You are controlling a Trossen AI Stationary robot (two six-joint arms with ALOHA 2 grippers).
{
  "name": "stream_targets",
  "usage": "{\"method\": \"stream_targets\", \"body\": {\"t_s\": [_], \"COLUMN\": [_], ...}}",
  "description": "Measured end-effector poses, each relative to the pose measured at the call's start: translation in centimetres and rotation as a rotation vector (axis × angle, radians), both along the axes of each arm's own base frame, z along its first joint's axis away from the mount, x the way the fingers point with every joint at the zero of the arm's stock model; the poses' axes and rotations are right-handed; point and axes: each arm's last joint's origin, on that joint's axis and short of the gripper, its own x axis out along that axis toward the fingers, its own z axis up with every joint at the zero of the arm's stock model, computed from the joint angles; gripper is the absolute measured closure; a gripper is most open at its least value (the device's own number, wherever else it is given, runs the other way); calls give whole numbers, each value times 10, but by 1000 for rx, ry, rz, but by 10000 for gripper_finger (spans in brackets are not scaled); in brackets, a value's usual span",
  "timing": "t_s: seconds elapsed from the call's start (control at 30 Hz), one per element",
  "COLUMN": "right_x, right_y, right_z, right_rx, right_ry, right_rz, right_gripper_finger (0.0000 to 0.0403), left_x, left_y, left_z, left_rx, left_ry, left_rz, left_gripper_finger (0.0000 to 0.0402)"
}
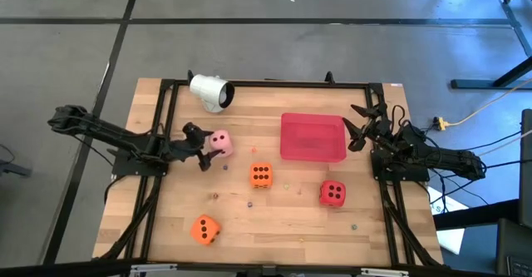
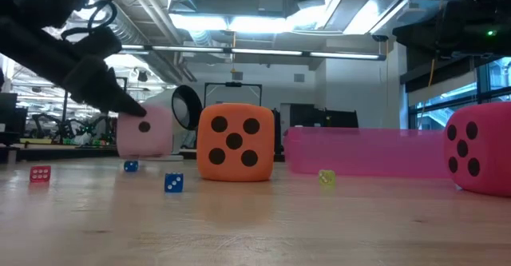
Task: Pick & Place Dice
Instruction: Put the big pink dice into the red bin
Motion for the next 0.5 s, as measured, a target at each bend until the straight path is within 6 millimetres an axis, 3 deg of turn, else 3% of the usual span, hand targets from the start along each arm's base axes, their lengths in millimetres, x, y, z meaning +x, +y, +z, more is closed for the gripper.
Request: {"method": "stream_targets", "body": {"t_s": [0.17,0.5], "right_x": [0,0], "right_y": [0,0], "right_z": [0,0], "right_rx": [0,0], "right_ry": [0,0], "right_rz": [0,0], "right_gripper_finger": [135,135], "left_x": [5,11], "left_y": [-1,0], "left_z": [10,53], "left_rx": [23,222], "left_ry": [-99,-429], "left_rz": [-14,-51], "left_gripper_finger": [54,54]}}
